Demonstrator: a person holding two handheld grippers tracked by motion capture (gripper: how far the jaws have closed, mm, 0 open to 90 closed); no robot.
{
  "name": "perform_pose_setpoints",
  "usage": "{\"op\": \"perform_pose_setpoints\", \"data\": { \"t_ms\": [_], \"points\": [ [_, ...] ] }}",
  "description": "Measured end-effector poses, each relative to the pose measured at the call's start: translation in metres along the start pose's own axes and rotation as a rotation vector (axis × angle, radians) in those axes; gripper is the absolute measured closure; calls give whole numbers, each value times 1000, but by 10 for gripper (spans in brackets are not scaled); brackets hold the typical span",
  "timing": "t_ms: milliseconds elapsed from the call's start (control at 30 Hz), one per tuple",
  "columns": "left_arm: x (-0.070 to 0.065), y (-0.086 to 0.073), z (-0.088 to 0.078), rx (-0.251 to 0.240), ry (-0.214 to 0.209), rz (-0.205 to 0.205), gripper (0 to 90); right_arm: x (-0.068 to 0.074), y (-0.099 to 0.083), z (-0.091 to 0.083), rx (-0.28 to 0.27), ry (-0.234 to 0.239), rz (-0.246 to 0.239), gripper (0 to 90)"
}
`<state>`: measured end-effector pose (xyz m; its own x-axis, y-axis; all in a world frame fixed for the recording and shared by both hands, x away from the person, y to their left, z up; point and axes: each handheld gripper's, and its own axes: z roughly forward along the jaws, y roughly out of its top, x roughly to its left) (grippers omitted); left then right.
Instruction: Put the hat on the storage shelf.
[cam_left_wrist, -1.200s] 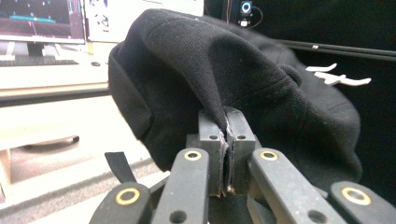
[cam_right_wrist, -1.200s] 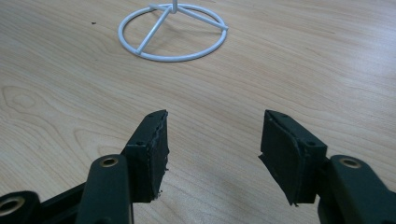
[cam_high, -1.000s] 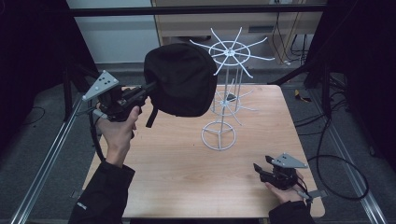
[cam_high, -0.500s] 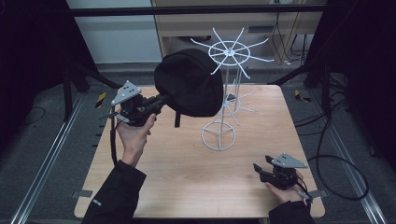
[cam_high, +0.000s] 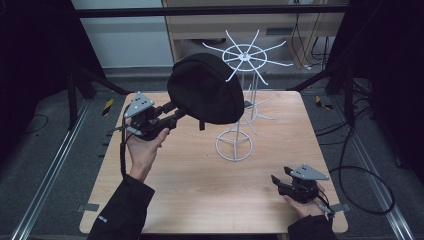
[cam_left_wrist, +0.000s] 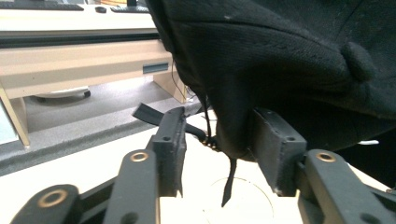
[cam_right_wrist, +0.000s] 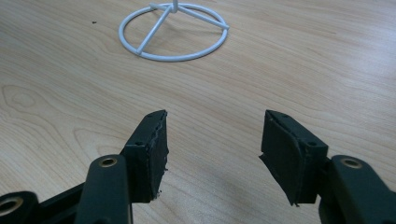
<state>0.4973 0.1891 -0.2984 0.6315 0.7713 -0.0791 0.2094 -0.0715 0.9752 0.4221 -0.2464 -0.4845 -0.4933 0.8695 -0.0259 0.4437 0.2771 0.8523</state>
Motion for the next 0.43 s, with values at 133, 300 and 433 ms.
{"op": "perform_pose_setpoints", "data": {
  "t_ms": [133,300,433],
  "points": [
    [2,-13,-19,-3,4,12,468,1,0,0,-3,-1,2,407],
    [6,-40,-40,25,13,24,408,0,0,0,-6,-2,8,397],
    [15,-79,-55,88,50,31,376,0,0,0,-6,-3,11,388]
  ]
}}
